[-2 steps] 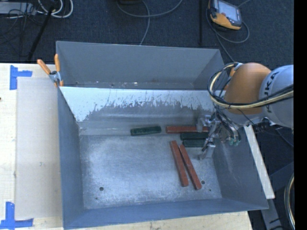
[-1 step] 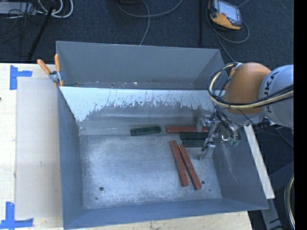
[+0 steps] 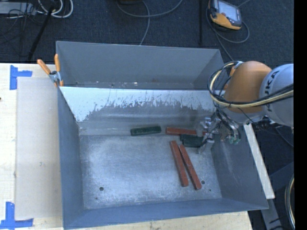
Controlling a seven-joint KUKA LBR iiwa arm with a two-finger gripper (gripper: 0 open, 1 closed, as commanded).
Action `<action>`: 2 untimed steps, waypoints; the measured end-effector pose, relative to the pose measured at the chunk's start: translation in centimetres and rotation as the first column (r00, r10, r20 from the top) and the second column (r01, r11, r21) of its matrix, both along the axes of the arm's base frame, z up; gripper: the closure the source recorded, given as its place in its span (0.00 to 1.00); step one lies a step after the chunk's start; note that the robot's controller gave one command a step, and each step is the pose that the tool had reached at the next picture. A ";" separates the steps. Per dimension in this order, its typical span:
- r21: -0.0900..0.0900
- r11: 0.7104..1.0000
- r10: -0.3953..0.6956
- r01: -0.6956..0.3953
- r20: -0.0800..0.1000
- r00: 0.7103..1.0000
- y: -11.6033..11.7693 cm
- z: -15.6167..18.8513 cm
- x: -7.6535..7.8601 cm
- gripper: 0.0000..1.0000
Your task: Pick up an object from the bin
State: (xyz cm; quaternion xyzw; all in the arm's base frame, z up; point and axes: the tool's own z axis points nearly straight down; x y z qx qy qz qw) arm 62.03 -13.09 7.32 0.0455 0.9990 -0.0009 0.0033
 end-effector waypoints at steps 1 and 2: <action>0.000 1.000 0.003 -0.003 0.001 1.000 0.0 6.1 0.2 1.00; 0.000 1.000 0.004 -0.004 -0.001 1.000 0.0 9.9 0.3 1.00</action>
Offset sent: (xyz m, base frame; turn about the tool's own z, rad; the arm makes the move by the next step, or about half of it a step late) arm 0.0000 0.0000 0.0568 0.0000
